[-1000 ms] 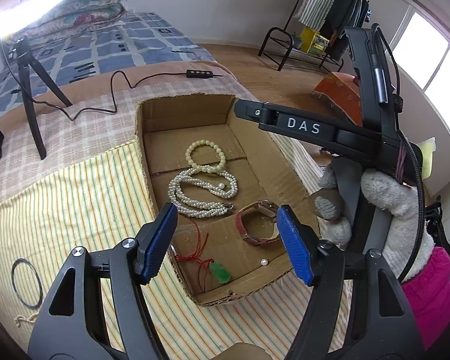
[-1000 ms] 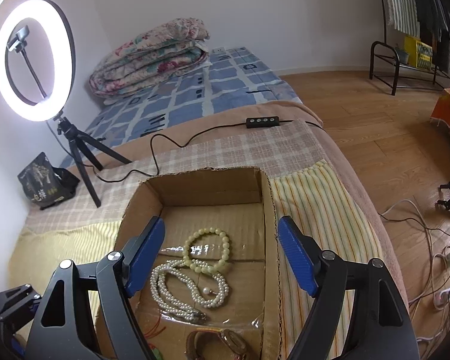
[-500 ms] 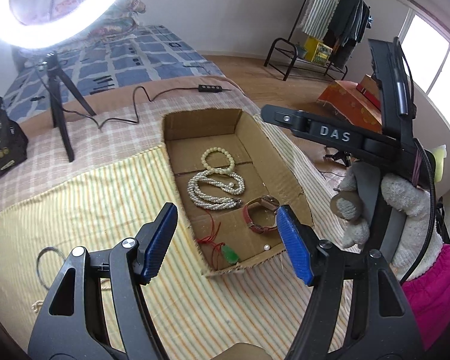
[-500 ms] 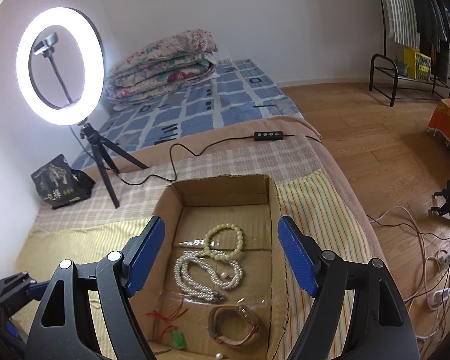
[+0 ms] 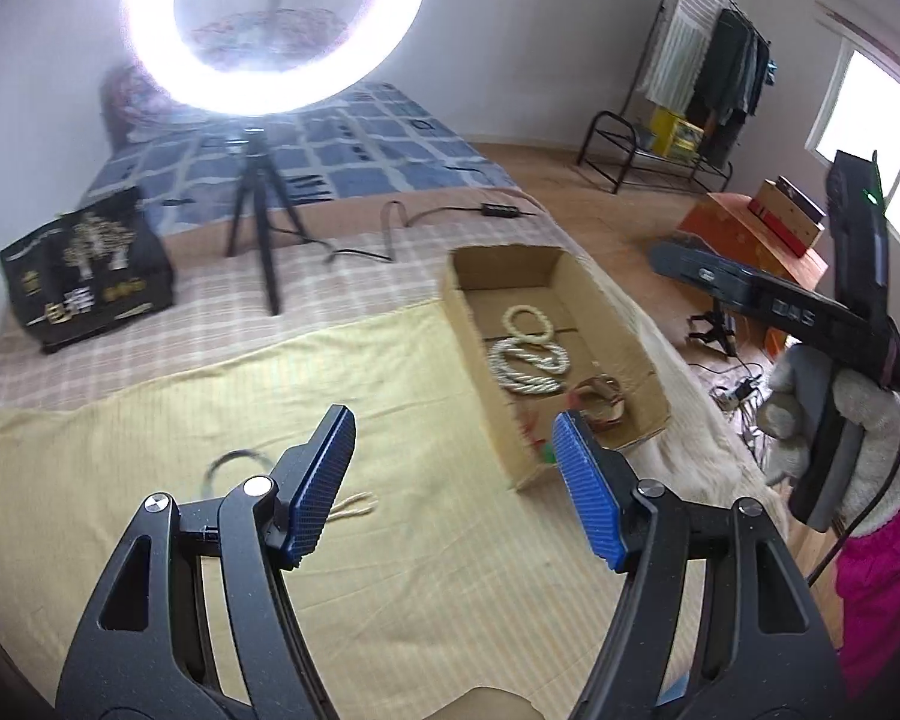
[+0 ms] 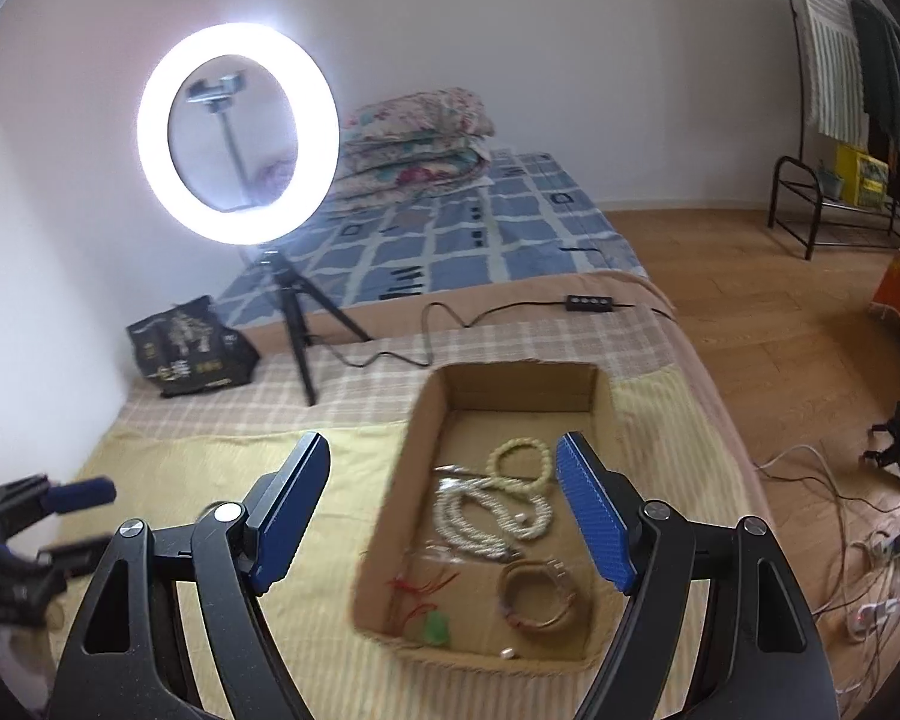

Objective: Organize jewelry
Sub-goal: 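Withdraw both open tools from the box back over the bed, then move the left tool to the white pearl strand while the right tool approaches the blue bangle, then close the left tool on the pearl strand while the right tool grasps the blue bangle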

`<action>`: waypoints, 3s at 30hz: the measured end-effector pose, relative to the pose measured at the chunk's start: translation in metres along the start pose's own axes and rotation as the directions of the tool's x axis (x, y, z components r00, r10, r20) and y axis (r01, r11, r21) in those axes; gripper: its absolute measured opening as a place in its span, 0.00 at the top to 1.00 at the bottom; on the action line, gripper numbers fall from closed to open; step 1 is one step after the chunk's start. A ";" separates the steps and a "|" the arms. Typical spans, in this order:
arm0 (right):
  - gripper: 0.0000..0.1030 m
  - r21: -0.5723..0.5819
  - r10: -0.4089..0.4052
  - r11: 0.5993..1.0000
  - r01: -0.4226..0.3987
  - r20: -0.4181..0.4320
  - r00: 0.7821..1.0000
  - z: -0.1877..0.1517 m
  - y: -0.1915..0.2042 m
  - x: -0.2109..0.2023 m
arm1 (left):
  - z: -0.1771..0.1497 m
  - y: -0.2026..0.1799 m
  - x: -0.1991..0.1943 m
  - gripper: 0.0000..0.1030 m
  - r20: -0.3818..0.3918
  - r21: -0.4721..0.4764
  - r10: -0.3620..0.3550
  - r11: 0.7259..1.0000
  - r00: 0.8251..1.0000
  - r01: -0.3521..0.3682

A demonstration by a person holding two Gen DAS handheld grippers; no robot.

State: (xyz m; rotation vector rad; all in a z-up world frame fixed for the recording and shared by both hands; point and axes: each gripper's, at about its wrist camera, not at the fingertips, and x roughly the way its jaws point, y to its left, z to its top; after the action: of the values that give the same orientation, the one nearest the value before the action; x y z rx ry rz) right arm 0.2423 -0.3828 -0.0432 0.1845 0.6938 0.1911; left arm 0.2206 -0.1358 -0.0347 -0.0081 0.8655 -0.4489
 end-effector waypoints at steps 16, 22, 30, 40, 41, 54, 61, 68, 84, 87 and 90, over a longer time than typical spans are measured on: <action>0.25 -0.161 0.107 0.979 -0.122 -0.099 0.989 -0.042 0.082 0.022 | -0.052 0.130 -0.048 0.32 -0.017 -0.190 0.122 0.974 0.992 -0.123; 0.25 -0.186 0.137 0.967 -0.172 -0.184 0.973 -0.053 0.112 0.048 | -0.065 0.166 -0.040 0.32 -0.067 -0.244 0.137 0.958 0.988 -0.149; 0.25 -0.129 0.161 0.970 -0.206 -0.293 0.942 -0.057 0.138 0.095 | -0.078 0.183 -0.018 0.43 -0.129 -0.239 0.097 0.963 0.987 -0.126; 0.25 -0.053 0.200 0.968 -0.245 -0.421 0.885 -0.069 0.153 0.162 | -0.087 0.166 0.030 0.51 -0.224 -0.116 0.013 0.992 0.975 -0.040; 0.27 -0.052 0.201 0.968 -0.247 -0.429 0.880 -0.070 0.155 0.166 | -0.087 0.164 0.035 0.51 -0.231 -0.105 0.011 0.994 0.973 -0.036; 0.63 -0.051 0.210 0.959 -0.278 -0.529 0.822 -0.088 0.179 0.229 | -0.096 0.157 0.089 0.59 -0.327 0.019 0.031 0.999 0.945 -0.027; 0.68 -0.077 0.190 0.960 -0.268 -0.523 0.831 -0.088 0.188 0.240 | -0.100 0.144 0.108 0.59 -0.348 0.112 0.076 0.993 0.934 -0.039; 0.71 -0.138 0.152 0.956 -0.259 -0.522 0.839 -0.093 0.200 0.248 | -0.102 0.141 0.118 0.59 -0.348 0.146 0.099 0.988 0.932 -0.050; 0.97 -0.190 0.110 0.954 -0.232 -0.499 0.860 -0.098 0.187 0.239 | -0.108 0.148 0.111 0.95 -0.323 0.123 0.105 0.990 0.940 -0.068; 0.97 -0.186 0.111 0.956 -0.227 -0.487 0.866 -0.096 0.184 0.231 | -0.109 0.151 0.103 0.96 -0.315 0.083 0.091 0.994 0.945 -0.068; 0.97 -0.172 0.124 0.958 -0.229 -0.470 0.874 -0.091 0.181 0.221 | -0.113 0.151 0.095 0.96 -0.309 0.066 0.097 0.995 0.946 -0.080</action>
State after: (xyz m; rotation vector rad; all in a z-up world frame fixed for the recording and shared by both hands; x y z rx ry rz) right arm 0.3294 -0.1465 -0.2059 -0.0177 1.1192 0.4994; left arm 0.2478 -0.0159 -0.2060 0.1535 1.1608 -0.3937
